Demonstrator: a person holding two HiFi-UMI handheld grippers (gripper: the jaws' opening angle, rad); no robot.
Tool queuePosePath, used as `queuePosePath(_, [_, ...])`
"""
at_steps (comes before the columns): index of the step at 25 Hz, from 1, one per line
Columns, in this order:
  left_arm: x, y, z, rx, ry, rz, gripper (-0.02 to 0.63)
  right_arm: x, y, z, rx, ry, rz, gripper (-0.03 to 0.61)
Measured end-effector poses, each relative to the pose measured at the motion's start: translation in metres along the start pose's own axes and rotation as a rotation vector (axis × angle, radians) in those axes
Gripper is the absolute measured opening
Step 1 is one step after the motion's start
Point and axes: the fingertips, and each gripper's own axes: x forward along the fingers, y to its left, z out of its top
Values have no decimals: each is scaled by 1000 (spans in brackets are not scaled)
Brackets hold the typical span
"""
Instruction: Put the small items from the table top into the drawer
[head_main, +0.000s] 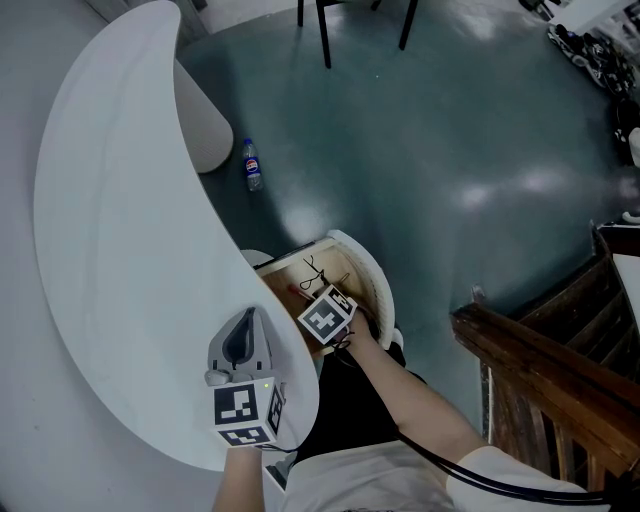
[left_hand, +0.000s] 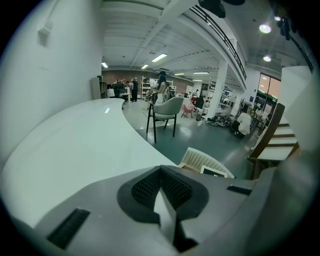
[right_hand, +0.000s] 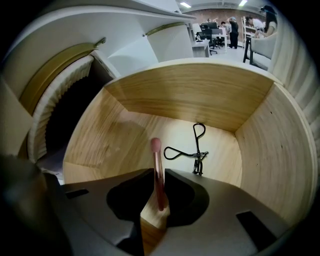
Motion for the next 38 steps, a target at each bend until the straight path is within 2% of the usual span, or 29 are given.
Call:
queuePosePath(6, [1,0,-2,15,6,1,20,-4,-1,6,2,-25,-11,61])
queuePosePath(12, [-6,2,-7,-3,10,30,20,-16,3,14,-9,-54,-12,61])
queuePosePath(23, [-45,-13,-21,-37,-33,128,20,-76,17,35,22,-272,13,61])
queuePosePath(32, [-108,-68,-22,-85,-112,206,20,-168,41,13,-36,-395,34,61])
queuePosePath(38, [-161,-106,-22,-105,-168,252,20,-246,67,-31,-89,-454,38,61])
